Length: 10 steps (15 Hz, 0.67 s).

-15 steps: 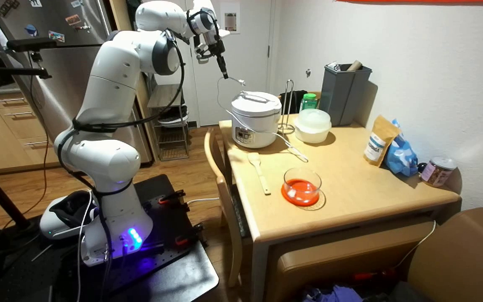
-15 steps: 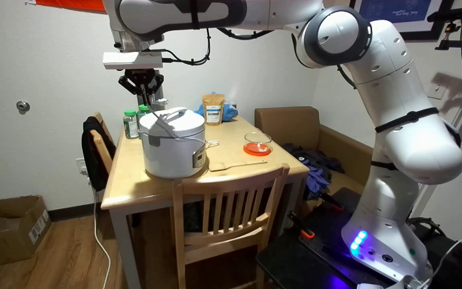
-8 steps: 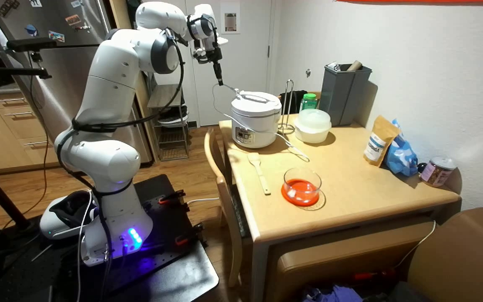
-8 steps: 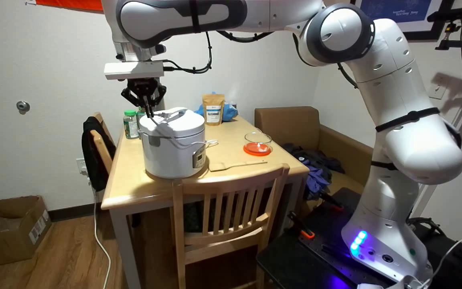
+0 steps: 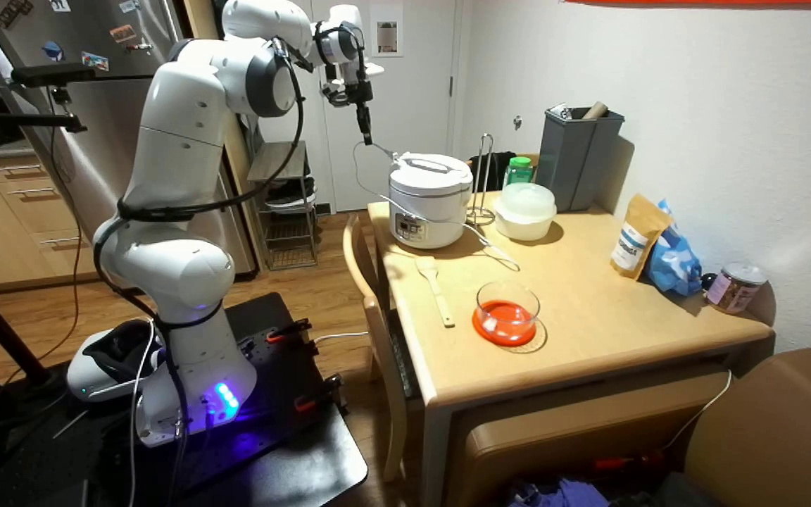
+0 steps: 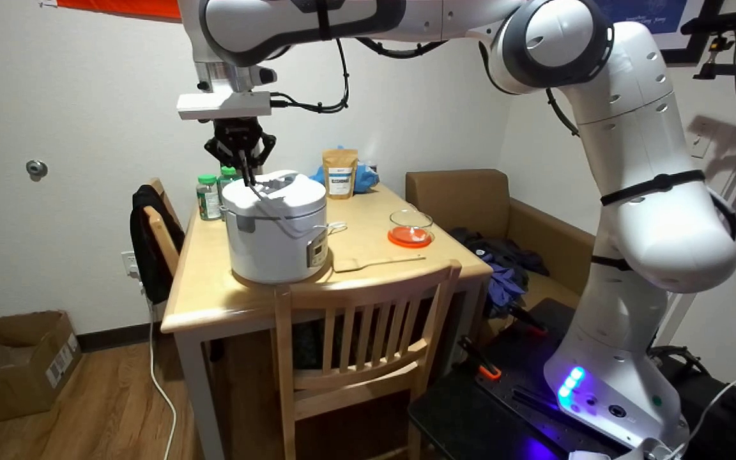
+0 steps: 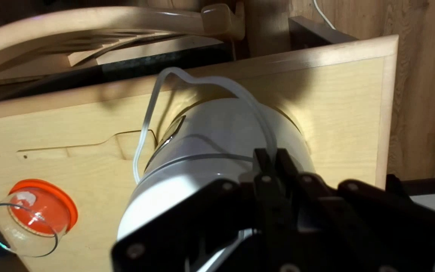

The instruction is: Put the cable for the cooker on the cooker

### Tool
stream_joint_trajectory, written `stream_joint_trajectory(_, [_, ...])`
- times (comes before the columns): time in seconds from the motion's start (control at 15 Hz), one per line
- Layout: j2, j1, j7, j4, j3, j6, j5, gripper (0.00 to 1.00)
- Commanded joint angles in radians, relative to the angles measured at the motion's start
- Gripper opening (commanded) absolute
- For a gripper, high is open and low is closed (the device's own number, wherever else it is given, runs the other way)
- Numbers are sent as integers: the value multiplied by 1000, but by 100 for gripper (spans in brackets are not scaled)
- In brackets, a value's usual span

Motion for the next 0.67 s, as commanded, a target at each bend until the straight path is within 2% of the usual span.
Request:
stream_joint_trajectory(0.0, [-5,-4,-1,-2,0,5,6,2])
stream_joint_trajectory(0.07, [-6,-5,-2,-2,0,7,7,7])
stream_joint_trajectory(0.27, [0,-4,-2,-2,-1,7,6,7])
stream_joint_trajectory(0.33, [-2,-2,-20,-4,2,10,0,2])
stream_joint_trajectory(0.6, [-17,-27,-136,-22,6,62,-7,2])
